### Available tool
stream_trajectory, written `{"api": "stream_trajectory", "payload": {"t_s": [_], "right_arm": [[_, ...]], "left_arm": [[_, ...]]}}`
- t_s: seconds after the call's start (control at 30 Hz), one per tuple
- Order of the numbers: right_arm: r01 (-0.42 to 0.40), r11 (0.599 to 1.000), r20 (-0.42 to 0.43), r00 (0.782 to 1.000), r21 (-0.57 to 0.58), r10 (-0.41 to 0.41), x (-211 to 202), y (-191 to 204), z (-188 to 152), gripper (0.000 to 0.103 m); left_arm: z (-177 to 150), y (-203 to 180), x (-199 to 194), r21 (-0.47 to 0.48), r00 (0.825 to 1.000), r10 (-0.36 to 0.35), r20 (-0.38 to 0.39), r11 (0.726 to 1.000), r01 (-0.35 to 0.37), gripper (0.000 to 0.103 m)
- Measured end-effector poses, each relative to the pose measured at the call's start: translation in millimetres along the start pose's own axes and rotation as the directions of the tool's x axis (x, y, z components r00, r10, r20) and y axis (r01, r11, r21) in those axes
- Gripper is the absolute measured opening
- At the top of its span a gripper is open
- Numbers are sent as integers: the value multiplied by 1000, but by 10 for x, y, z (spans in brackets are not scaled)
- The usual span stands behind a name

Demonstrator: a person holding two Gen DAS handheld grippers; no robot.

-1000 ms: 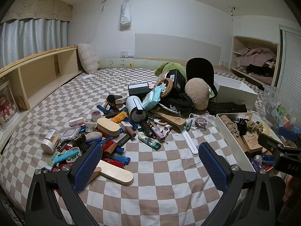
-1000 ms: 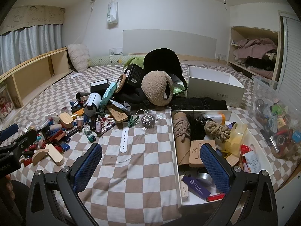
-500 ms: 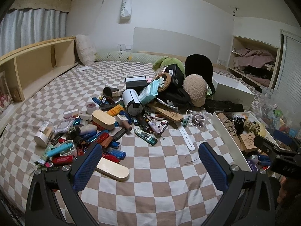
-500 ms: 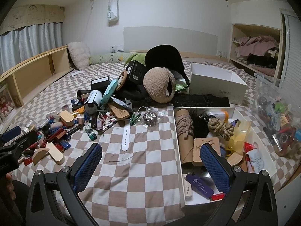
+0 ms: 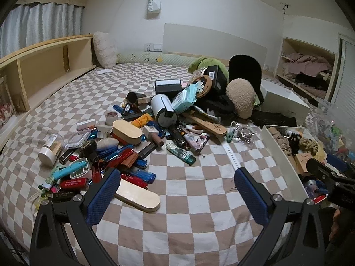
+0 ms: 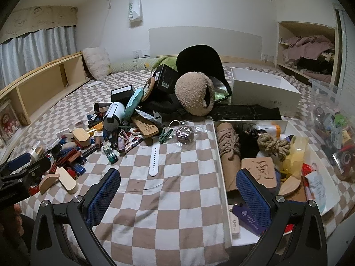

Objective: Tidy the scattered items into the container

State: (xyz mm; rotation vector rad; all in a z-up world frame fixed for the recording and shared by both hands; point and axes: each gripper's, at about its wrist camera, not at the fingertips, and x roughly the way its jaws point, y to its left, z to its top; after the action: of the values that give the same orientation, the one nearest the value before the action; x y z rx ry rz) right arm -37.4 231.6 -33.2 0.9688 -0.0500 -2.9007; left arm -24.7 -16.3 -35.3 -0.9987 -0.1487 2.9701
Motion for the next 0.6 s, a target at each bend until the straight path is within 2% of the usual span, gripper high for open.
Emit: {"api": "stream_trajectory", "payload": {"t_s": [0.2,0.3,0.6], "right_arm": [[-26,1000,-26,999,11,27,202,34,-26,103],[-42,999,-65,997,-24,41,343,116,-30,103],[-64,985,-97,994,-161,49,810,351,139,103]], "left_arm": [[-6,90,180,-29,999,23,-28,999,-23,103],[24,150,268,-46,999,33,-37,998,-35,103],[181,360,534,-92,996,72,-51,993,-76,103]]}}
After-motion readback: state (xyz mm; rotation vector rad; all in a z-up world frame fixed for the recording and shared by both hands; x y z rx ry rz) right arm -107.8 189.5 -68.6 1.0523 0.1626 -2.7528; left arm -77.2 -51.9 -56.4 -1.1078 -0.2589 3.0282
